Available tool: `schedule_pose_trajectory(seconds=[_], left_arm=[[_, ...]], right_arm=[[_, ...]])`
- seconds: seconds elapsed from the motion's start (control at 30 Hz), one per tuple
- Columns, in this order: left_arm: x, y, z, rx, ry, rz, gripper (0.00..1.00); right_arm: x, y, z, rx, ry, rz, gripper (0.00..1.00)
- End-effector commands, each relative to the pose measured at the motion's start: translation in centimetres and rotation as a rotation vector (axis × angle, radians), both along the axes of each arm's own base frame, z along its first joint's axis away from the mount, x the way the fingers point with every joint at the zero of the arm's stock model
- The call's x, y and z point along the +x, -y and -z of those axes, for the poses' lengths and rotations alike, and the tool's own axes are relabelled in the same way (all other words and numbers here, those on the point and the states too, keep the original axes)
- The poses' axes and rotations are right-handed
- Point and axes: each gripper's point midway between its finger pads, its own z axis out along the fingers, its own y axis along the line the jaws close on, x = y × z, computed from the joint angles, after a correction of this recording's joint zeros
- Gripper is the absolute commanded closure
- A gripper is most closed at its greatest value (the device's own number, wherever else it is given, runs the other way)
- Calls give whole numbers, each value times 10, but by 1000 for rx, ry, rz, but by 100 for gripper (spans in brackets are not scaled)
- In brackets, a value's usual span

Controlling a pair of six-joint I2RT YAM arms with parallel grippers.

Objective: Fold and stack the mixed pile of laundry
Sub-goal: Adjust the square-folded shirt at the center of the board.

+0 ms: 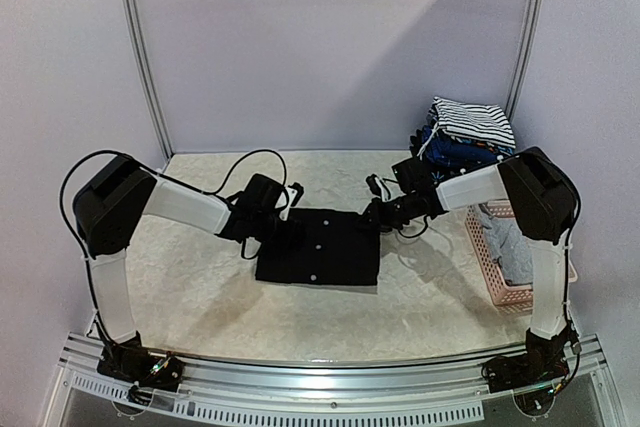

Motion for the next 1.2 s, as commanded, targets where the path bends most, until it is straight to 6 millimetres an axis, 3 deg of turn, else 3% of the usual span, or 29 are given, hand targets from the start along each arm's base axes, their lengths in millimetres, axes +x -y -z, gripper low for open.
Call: schedule_pose_trajectory(seconds=[0.0, 0.17, 0.27, 0.4, 0.57, 0.77, 0.97, 1.17], left_arm=[[-2, -21, -13, 68, 30, -64, 54], [-21, -7, -50, 67, 100, -18, 54], [-44, -1, -61, 83, 102, 24, 54], [-72, 8, -66, 74, 95, 86, 54], [-109, 22, -61, 67, 82, 176, 54], [-133, 29, -48, 39, 47, 199, 54], [-132, 30, -38, 18, 65, 161, 56], [-127, 38, -41, 2, 80, 157, 57]], right_arm=[[1, 7, -4, -29, 2, -4, 88], [-16, 2, -47, -20, 84, -31, 84], [-36, -3, -71, -7, 128, -63, 83], [-72, -15, -83, 3, 141, -130, 81], [-117, -34, -72, 8, 121, -216, 80], [-149, -48, -54, 25, 79, -248, 81], [-156, -59, -38, 37, 53, -255, 81], [-157, -70, -29, 67, 25, -264, 82]])
